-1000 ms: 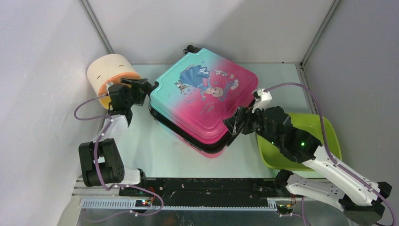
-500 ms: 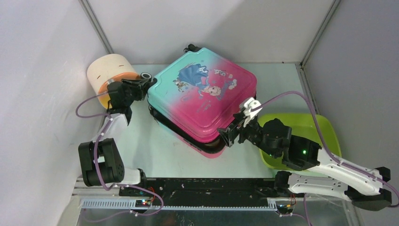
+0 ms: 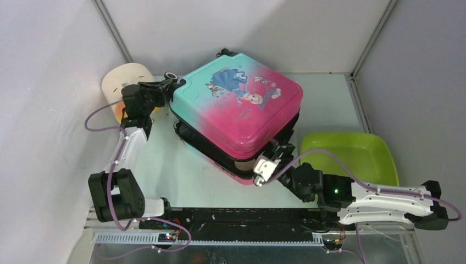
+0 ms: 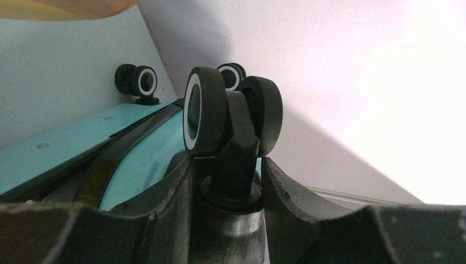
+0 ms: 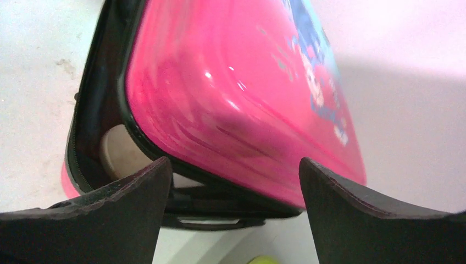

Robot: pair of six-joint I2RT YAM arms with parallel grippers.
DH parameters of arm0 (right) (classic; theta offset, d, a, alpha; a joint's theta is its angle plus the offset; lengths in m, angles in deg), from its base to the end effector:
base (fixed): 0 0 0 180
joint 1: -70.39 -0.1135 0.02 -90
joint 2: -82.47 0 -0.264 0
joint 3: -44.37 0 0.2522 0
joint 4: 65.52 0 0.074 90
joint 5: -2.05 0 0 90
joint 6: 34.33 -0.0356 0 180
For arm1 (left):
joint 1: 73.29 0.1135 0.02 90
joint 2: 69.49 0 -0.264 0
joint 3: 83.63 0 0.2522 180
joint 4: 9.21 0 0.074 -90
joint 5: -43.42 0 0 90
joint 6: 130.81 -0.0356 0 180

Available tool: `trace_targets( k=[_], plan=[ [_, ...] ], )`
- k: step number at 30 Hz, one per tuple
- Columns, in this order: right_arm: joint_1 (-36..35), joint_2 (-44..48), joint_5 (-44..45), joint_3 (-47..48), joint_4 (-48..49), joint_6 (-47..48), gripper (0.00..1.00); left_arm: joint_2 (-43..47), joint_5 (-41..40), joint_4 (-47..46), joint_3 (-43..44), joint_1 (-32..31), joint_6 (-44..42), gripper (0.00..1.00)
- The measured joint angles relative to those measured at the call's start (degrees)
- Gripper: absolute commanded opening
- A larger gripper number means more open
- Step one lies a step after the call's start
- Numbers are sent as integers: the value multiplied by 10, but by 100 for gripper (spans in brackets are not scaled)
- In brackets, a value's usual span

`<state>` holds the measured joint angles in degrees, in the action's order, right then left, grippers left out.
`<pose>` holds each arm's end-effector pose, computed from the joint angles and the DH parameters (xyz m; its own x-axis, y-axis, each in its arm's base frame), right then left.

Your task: Open, take out, and arrange the luggage

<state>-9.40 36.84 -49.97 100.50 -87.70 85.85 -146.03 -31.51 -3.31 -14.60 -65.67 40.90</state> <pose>0.0541 0.1765 0.3275 0.3053 -0.5406 -0.7839 -0.5963 0.5333 -0.6000 0.3125 0.0325 0.3122 -0.1545 -0.9847 -0.0806 -0.2098 0.1124 -0.9713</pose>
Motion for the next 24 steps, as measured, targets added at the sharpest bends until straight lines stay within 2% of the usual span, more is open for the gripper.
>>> trace_targets(
  k=[4,9,16,24],
  plan=[
    [-41,-5,0,-22,92,133,87,0,-8,28,28,-6,23,32],
    [-68,-66,10,-17,213,286,86,0,-19,46,57,-19,49,32],
    [-74,-176,11,-11,291,409,85,1,-29,71,85,-31,61,31],
    [-59,-317,50,-9,450,555,81,1,-44,82,101,-31,83,29]
  ],
)
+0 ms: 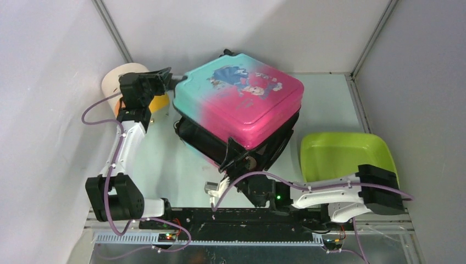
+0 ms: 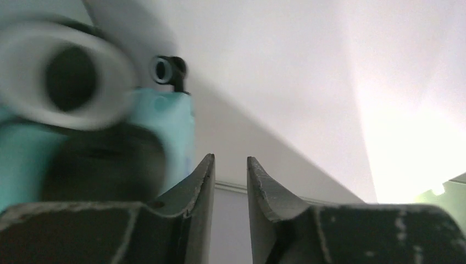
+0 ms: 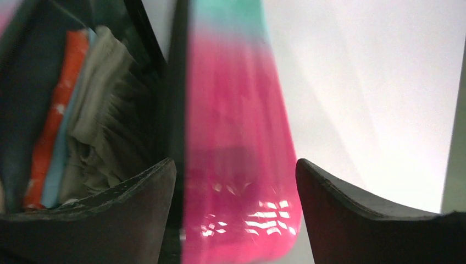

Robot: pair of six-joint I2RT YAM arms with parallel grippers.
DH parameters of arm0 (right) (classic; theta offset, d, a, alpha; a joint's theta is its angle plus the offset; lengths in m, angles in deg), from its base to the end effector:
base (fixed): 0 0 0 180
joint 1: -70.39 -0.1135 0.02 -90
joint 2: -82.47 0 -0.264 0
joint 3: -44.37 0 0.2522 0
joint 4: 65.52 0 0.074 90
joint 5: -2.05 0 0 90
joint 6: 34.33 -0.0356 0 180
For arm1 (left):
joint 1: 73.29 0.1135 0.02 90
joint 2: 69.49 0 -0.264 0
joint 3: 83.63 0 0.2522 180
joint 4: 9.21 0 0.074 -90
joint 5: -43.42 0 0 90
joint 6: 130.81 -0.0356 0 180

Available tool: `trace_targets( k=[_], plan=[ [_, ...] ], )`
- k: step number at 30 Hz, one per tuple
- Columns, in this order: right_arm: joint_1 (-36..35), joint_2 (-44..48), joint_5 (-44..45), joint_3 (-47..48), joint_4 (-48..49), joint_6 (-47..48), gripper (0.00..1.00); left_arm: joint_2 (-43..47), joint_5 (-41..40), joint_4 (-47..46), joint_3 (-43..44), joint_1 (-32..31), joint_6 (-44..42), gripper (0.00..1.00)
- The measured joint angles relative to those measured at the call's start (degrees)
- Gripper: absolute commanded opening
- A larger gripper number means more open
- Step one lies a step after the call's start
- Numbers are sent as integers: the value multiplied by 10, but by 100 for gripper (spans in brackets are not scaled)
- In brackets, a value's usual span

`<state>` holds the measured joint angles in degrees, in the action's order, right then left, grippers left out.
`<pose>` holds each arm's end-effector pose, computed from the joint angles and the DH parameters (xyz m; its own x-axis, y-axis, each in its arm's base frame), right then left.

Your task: Open, take out, and arrange the luggage

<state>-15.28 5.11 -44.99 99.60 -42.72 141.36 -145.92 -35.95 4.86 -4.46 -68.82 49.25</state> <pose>0.0465 0.2932 0.2773 0.6764 -0.7318 -0.0831 -0.0501 0.0668 -0.9965 0.3164 0.0181 0.3608 -0.1035 -0.9939 0.0373 -0.1960 -0.0164 -0.9805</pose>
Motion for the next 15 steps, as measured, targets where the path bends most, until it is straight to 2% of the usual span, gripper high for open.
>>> trace_targets(
  k=[4,9,12,15],
  plan=[
    [21,-44,11,0,81,56,81,6,2,-12,14,-6,10,29],
    [56,-54,24,1,153,97,83,11,3,-17,25,-9,9,32],
    [89,-53,48,1,188,99,82,11,5,-1,38,-10,-12,41],
    [86,-40,67,3,204,71,83,14,4,38,69,-10,-74,50]
  ],
)
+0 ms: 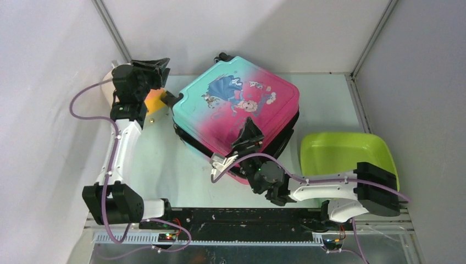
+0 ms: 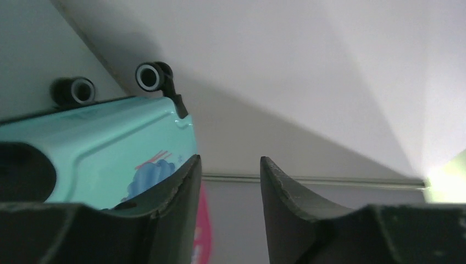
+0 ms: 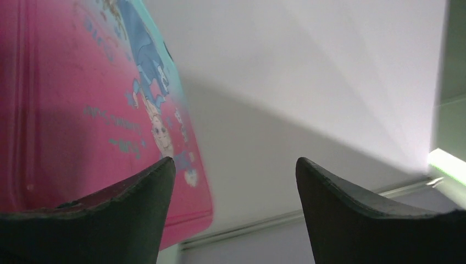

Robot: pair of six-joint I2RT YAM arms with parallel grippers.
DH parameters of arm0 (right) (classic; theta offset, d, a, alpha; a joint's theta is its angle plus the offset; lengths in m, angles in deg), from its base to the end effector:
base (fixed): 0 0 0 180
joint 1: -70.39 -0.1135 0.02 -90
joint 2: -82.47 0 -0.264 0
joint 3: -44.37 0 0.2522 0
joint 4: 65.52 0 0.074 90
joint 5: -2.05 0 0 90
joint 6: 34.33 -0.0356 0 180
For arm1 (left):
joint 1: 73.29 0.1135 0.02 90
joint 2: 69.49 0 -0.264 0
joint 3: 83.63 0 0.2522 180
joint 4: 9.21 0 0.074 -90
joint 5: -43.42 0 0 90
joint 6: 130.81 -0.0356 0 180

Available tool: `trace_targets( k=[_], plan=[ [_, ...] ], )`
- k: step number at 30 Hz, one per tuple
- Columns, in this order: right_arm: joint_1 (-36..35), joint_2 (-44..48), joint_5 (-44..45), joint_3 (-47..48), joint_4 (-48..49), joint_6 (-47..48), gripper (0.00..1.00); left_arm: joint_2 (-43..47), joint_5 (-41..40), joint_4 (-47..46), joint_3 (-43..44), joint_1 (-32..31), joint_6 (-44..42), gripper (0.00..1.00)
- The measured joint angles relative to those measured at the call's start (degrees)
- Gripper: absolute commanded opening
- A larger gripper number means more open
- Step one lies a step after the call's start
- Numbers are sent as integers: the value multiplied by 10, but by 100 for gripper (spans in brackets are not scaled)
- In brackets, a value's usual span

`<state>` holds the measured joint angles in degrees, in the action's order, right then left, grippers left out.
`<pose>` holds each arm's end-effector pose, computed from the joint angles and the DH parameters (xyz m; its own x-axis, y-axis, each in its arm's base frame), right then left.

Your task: Open, take out, and arrange the luggage

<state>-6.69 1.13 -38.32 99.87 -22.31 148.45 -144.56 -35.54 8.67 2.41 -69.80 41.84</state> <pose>0.0935 0.2862 0.2935 0.4650 -0.8667 -0.1809 0.0894 0.2492 -0.9643 0.3076 0.0119 0.4035 -0.1443 -0.9840 -0.1042 -0.1025 0.1195 -0.9875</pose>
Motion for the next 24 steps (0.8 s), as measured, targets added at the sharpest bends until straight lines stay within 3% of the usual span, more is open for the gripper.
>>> trace_targets(
  k=[3,5,7,10,13,15,18,24],
  plan=[
    [-8,36,34,22,-45,-98,82,21,-7,59,31,-1,-108,56],
    [-7,75,53,57,-142,-231,80,48,-16,95,39,-3,-188,61],
    [12,131,37,112,-306,-424,79,80,-33,133,42,-8,-271,65],
    [96,235,-35,169,-523,-741,80,122,-67,194,45,-25,-387,66],
    [185,317,-97,175,-656,-980,77,141,-98,245,44,-54,-478,67],
    [220,356,-143,165,-715,-1114,68,144,-114,270,41,-77,-529,67],
    [259,370,-207,140,-781,-1267,47,146,-139,294,24,-125,-599,67],
    [334,339,-316,83,-861,-1443,27,148,-193,347,4,-214,-702,66]
  ],
)
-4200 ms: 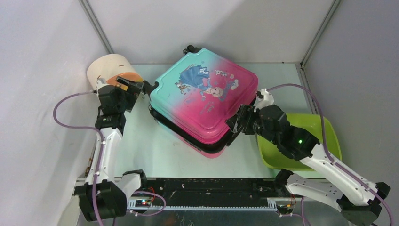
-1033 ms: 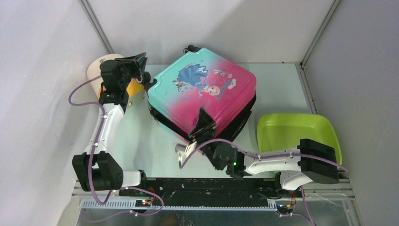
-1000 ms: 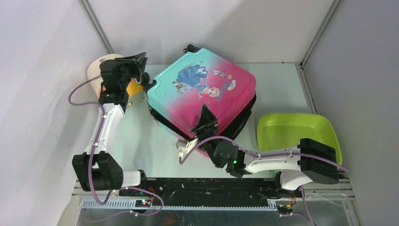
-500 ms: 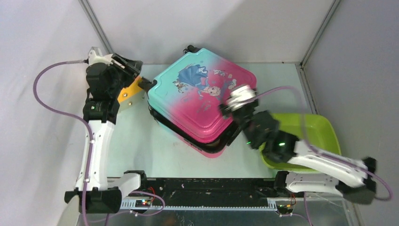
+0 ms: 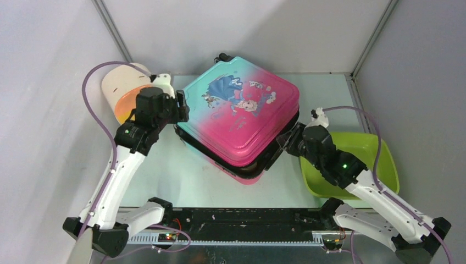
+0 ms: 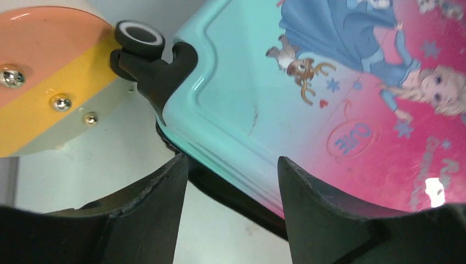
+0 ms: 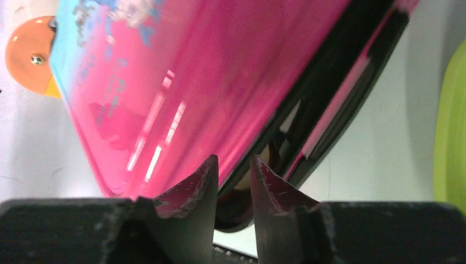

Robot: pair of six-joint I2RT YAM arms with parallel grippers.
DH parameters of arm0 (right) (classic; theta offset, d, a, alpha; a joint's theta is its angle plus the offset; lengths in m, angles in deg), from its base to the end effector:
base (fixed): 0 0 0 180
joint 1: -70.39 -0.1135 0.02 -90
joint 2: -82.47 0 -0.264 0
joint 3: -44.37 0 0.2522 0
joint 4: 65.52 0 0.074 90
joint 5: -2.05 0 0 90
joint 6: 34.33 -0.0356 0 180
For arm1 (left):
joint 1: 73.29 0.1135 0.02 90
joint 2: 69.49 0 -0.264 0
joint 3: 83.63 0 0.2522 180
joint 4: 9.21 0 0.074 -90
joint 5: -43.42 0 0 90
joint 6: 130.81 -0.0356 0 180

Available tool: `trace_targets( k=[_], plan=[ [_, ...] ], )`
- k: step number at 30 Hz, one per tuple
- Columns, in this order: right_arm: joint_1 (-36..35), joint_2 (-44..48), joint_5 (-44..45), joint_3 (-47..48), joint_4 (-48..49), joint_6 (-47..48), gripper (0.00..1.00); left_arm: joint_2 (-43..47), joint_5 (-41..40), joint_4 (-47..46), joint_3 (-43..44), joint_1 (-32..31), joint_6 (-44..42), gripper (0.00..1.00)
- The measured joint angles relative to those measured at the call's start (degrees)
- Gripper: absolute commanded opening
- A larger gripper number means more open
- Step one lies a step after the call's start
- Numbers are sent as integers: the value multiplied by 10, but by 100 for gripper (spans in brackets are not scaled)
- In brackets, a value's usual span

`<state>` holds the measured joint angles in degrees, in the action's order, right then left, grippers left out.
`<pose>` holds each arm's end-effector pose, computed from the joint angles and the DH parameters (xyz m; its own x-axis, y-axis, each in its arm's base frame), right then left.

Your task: Open, take out, and arrange the luggage

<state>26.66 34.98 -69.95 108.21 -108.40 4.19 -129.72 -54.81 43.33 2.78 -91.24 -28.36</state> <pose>0.1378 0.1166 0.3309 -0.5591 0.4949 -0.6652 -0.0325 0.7886 0.6140 0.2043 -0.0608 0.4054 -0.4519 -0.0779 -0.8887 0.0876 0.9875 -0.1311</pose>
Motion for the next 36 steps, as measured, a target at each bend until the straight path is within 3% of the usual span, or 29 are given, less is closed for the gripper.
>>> trace_targets(
  k=[4,12,20,28,36],
  plan=[
    [5,6,-40,-60,0,-90,22,26,-25,-2,-33,-39,-61,67],
    [5,-21,-72,-126,14,-223,17,147,72,-49,-165,-111,-285,75],
    [0,-73,-70,-173,116,-271,14,194,121,-91,-222,-167,-451,82],
    [-14,-92,-48,-175,133,-293,14,242,128,-144,-297,-233,-536,88],
    [-22,-119,-40,-182,200,-317,12,249,68,-190,-325,-300,-572,88]
  ],
)
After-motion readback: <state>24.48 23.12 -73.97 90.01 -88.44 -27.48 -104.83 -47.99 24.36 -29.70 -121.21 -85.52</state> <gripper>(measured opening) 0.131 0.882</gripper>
